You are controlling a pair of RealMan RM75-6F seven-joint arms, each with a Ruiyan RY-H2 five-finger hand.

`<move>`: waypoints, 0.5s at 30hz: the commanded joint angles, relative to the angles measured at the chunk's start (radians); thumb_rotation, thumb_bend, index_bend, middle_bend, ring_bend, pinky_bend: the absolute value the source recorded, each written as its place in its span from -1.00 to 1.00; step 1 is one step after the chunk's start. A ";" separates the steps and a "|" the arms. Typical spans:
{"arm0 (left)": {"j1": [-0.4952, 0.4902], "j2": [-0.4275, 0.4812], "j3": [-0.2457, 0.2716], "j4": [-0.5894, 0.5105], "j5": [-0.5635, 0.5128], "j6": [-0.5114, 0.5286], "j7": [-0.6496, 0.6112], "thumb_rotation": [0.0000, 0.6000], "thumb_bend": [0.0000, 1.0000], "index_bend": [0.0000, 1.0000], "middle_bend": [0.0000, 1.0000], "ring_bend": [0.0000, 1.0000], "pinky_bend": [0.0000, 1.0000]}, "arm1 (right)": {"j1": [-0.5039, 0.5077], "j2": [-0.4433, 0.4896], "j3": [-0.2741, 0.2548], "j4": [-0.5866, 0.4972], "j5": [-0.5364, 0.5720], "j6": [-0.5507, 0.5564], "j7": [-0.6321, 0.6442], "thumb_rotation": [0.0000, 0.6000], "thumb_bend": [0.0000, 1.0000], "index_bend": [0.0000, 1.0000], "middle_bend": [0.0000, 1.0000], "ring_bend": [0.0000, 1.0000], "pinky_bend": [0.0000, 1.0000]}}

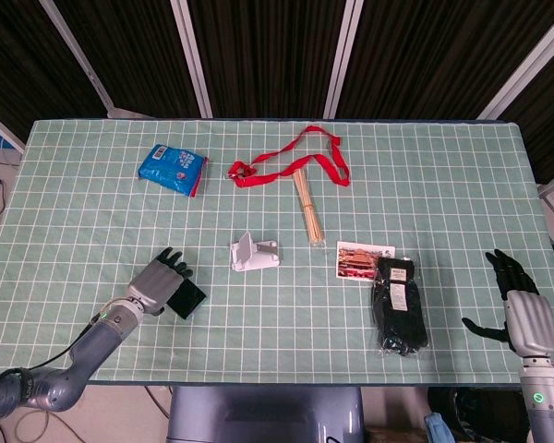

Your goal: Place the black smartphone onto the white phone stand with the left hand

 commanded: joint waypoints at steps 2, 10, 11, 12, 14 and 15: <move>-0.011 -0.003 0.011 0.001 -0.006 0.006 -0.005 1.00 -0.67 -0.60 -0.63 -1.00 -1.00 | 0.000 0.000 0.000 0.000 0.001 0.000 0.002 1.00 -0.81 -1.00 -1.00 -1.00 -0.70; -0.031 -0.009 0.038 0.009 -0.017 0.018 -0.017 1.00 -0.66 -0.60 -0.62 -1.00 -1.00 | 0.000 0.001 0.001 -0.002 0.003 -0.001 0.007 1.00 -0.81 -1.00 -1.00 -1.00 -0.70; -0.034 -0.009 0.042 0.011 -0.018 0.020 -0.018 1.00 -0.66 -0.60 -0.62 -1.00 -1.00 | 0.000 0.001 0.001 -0.002 0.003 -0.001 0.007 1.00 -0.81 -1.00 -1.00 -1.00 -0.70; -0.036 -0.009 0.045 0.013 -0.019 0.021 -0.020 1.00 -0.66 -0.60 -0.62 -1.00 -1.00 | 0.000 0.001 0.001 -0.002 0.003 -0.001 0.008 1.00 -0.81 -1.00 -1.00 -1.00 -0.70; -0.038 -0.011 0.050 0.017 -0.022 0.024 -0.024 1.00 -0.66 -0.60 -0.62 -1.00 -1.00 | 0.000 0.001 0.001 -0.003 0.004 -0.002 0.010 1.00 -0.81 -1.00 -1.00 -1.00 -0.70; -0.040 -0.012 0.053 0.020 -0.023 0.025 -0.027 1.00 -0.66 -0.60 -0.62 -1.00 -1.00 | 0.000 0.002 0.001 -0.003 0.004 -0.002 0.010 1.00 -0.81 -1.00 -1.00 -1.00 -0.70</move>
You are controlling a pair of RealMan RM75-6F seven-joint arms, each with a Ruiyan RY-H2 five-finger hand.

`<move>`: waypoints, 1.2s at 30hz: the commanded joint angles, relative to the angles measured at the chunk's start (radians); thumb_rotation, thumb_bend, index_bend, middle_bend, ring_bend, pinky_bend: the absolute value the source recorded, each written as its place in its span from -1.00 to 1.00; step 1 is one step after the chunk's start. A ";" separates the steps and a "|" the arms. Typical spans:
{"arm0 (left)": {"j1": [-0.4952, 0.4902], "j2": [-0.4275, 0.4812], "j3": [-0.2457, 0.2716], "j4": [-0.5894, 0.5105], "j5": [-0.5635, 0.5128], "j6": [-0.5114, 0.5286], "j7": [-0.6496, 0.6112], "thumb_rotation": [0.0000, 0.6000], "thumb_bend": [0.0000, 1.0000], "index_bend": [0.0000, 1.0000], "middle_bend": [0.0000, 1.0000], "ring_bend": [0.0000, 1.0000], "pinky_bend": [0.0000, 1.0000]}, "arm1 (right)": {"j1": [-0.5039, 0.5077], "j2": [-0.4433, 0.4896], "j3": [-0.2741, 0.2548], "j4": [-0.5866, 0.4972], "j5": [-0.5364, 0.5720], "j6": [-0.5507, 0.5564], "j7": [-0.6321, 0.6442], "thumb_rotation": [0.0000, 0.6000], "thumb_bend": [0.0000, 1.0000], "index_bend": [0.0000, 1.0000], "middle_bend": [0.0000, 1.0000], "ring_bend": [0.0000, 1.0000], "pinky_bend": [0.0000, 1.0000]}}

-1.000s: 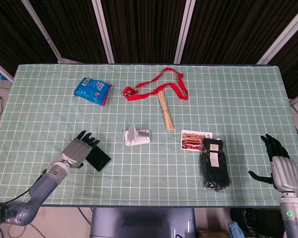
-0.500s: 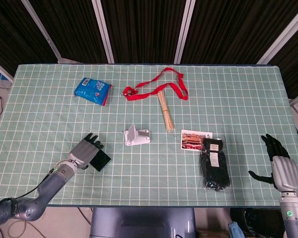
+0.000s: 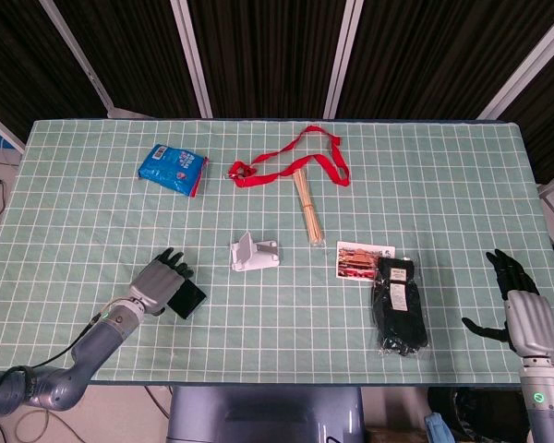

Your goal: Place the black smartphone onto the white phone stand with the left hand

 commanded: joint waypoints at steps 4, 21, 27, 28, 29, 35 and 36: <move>-0.006 -0.008 0.013 0.016 0.001 0.004 -0.012 1.00 -0.65 -0.60 -0.58 -1.00 -1.00 | 0.000 0.000 0.000 -0.001 0.001 0.000 0.001 1.00 -0.81 -1.00 -1.00 -1.00 -0.70; 0.014 -0.041 0.031 0.066 0.086 0.056 -0.101 1.00 -0.21 -0.03 0.10 -0.86 -1.00 | -0.002 0.000 0.002 -0.001 -0.005 0.007 0.016 1.00 -0.78 -1.00 -1.00 -1.00 -0.70; 0.024 -0.030 0.031 0.066 0.143 0.078 -0.134 1.00 0.00 0.11 0.23 -0.79 -1.00 | -0.003 0.000 0.001 0.001 -0.008 0.010 0.020 1.00 -0.78 -1.00 -1.00 -1.00 -0.70; 0.024 -0.026 0.030 0.062 0.151 0.083 -0.137 1.00 0.02 0.12 0.25 -0.78 -1.00 | -0.004 0.000 0.001 0.001 -0.009 0.010 0.022 1.00 -0.78 -1.00 -1.00 -1.00 -0.70; 0.025 -0.022 0.028 0.058 0.157 0.086 -0.139 1.00 0.04 0.13 0.26 -0.78 -1.00 | -0.004 0.000 0.001 0.001 -0.009 0.010 0.022 1.00 -0.78 -1.00 -1.00 -1.00 -0.70; 0.022 0.003 0.020 0.032 0.177 0.100 -0.139 1.00 0.11 0.20 0.33 -0.73 -1.00 | -0.004 0.001 0.001 0.002 -0.011 0.010 0.027 1.00 -0.78 -1.00 -1.00 -1.00 -0.70; 0.021 0.006 0.019 0.028 0.179 0.101 -0.138 1.00 0.11 0.21 0.34 -0.72 -1.00 | -0.004 0.001 0.000 0.002 -0.011 0.010 0.028 1.00 -0.78 -1.00 -1.00 -1.00 -0.70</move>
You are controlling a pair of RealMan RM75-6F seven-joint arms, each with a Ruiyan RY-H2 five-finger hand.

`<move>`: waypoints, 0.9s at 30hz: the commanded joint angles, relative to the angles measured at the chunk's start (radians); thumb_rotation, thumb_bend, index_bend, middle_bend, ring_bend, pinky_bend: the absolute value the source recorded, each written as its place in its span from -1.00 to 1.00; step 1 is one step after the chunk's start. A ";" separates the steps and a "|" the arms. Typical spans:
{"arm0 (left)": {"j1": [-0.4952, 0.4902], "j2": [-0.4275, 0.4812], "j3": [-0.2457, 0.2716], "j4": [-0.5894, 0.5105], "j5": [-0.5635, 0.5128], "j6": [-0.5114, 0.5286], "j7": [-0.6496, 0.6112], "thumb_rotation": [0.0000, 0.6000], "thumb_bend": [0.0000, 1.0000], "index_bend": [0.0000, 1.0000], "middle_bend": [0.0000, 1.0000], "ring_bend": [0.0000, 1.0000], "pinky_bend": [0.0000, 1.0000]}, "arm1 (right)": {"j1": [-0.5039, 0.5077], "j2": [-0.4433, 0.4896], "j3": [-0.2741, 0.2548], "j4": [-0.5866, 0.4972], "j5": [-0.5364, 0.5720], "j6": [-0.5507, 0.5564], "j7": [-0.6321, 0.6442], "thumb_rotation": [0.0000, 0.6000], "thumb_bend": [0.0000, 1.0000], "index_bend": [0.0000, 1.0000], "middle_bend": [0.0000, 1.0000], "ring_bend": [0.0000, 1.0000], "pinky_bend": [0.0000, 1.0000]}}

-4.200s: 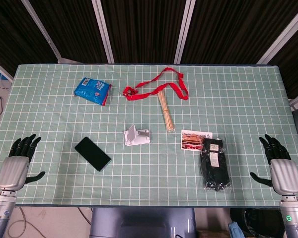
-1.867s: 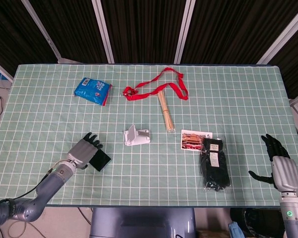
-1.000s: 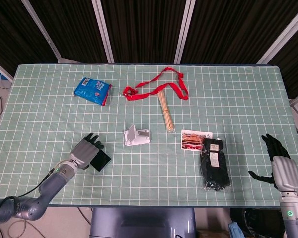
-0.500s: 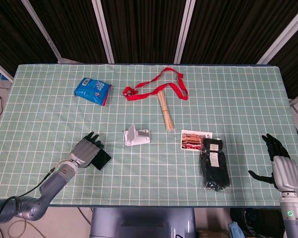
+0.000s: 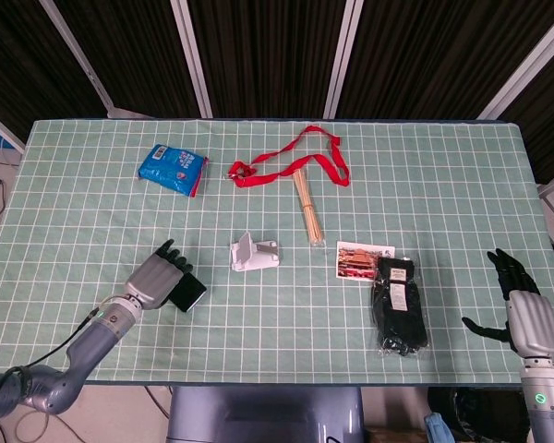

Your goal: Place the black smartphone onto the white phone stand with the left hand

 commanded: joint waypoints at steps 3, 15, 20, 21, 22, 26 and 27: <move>-0.005 0.019 -0.007 -0.020 0.010 0.010 0.010 1.00 0.12 0.22 0.35 -0.71 -1.00 | 0.000 0.001 0.000 0.000 -0.001 0.000 0.005 1.00 -0.78 -1.00 -1.00 -1.00 -0.70; 0.002 -0.004 -0.155 -0.102 -0.063 0.118 -0.090 1.00 0.09 0.22 0.35 -0.70 -1.00 | 0.000 0.005 0.000 -0.003 0.004 -0.007 0.013 1.00 -0.78 -1.00 -1.00 -1.00 -0.70; -0.008 -0.072 -0.240 -0.128 -0.171 0.159 -0.135 1.00 0.09 0.20 0.34 -0.70 -1.00 | 0.001 0.006 0.000 -0.006 0.007 -0.010 0.017 1.00 -0.78 -1.00 -1.00 -1.00 -0.70; -0.010 -0.088 -0.256 -0.134 -0.200 0.168 -0.141 1.00 0.08 0.19 0.33 -0.70 -1.00 | 0.001 0.007 0.001 -0.006 0.008 -0.010 0.018 1.00 -0.78 -1.00 -1.00 -1.00 -0.70; -0.014 -0.106 -0.274 -0.142 -0.232 0.176 -0.148 1.00 0.08 0.19 0.33 -0.70 -1.00 | 0.001 0.007 0.001 -0.007 0.008 -0.011 0.019 1.00 -0.78 -1.00 -1.00 -1.00 -0.70; -0.032 -0.167 -0.328 -0.153 -0.324 0.209 -0.162 1.00 0.06 0.18 0.32 -0.70 -1.00 | 0.001 0.009 0.001 -0.009 0.011 -0.015 0.023 1.00 -0.78 -1.00 -1.00 -1.00 -0.70; -0.035 -0.177 -0.336 -0.153 -0.339 0.214 -0.164 1.00 0.06 0.18 0.32 -0.70 -1.00 | 0.001 0.009 0.001 -0.009 0.011 -0.015 0.023 1.00 -0.77 -1.00 -1.00 -1.00 -0.70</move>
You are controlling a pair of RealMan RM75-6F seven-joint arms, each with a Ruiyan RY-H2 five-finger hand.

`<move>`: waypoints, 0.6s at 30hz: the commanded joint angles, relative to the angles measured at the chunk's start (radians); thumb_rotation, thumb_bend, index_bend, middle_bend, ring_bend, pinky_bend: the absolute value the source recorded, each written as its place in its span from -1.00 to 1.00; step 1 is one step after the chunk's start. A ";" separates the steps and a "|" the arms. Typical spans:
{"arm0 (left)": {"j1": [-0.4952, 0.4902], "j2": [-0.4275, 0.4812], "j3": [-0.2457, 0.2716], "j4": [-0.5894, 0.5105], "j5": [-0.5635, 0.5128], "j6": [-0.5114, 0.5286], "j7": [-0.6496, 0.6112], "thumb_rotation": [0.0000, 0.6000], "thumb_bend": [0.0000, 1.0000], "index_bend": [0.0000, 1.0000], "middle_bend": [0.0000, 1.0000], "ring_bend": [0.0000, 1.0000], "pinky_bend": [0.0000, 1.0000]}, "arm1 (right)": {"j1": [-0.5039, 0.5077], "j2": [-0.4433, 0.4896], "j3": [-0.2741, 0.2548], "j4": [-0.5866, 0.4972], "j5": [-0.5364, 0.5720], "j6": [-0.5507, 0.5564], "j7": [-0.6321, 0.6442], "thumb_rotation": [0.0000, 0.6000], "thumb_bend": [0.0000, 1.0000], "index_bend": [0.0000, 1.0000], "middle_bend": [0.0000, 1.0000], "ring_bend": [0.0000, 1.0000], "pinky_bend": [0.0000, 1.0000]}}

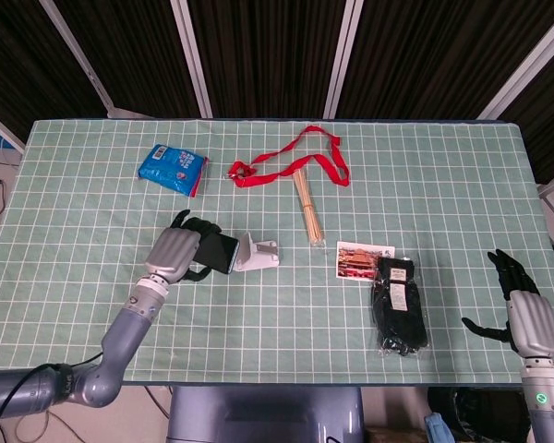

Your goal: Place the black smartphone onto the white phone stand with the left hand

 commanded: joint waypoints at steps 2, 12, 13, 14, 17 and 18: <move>-0.025 -0.077 -0.073 -0.015 -0.112 0.040 -0.033 1.00 0.06 0.18 0.32 -0.70 -1.00 | 0.001 0.001 0.000 -0.002 0.002 -0.004 0.002 1.00 -0.78 -1.00 -1.00 -1.00 -0.70; -0.050 -0.154 -0.169 -0.001 -0.265 0.044 -0.123 1.00 0.06 0.18 0.32 -0.70 -1.00 | 0.001 0.004 0.001 -0.005 0.008 -0.010 0.010 1.00 -0.78 -1.00 -1.00 -1.00 -0.70; -0.050 -0.159 -0.178 0.003 -0.272 0.040 -0.138 1.00 0.06 0.18 0.32 -0.70 -1.00 | 0.002 0.005 0.001 -0.006 0.008 -0.010 0.010 1.00 -0.78 -1.00 -1.00 -1.00 -0.70; -0.050 -0.161 -0.182 0.008 -0.276 0.035 -0.149 1.00 0.06 0.18 0.32 -0.70 -1.00 | 0.002 0.005 0.001 -0.006 0.008 -0.011 0.011 1.00 -0.78 -1.00 -1.00 -1.00 -0.70; -0.048 -0.167 -0.195 0.020 -0.284 0.015 -0.185 1.00 0.06 0.18 0.32 -0.70 -1.00 | 0.002 0.005 0.001 -0.007 0.009 -0.012 0.013 1.00 -0.78 -1.00 -1.00 -1.00 -0.70; -0.046 -0.169 -0.200 0.023 -0.287 0.007 -0.199 1.00 0.05 0.18 0.32 -0.70 -1.00 | 0.002 0.005 0.001 -0.008 0.009 -0.012 0.013 1.00 -0.78 -1.00 -1.00 -1.00 -0.70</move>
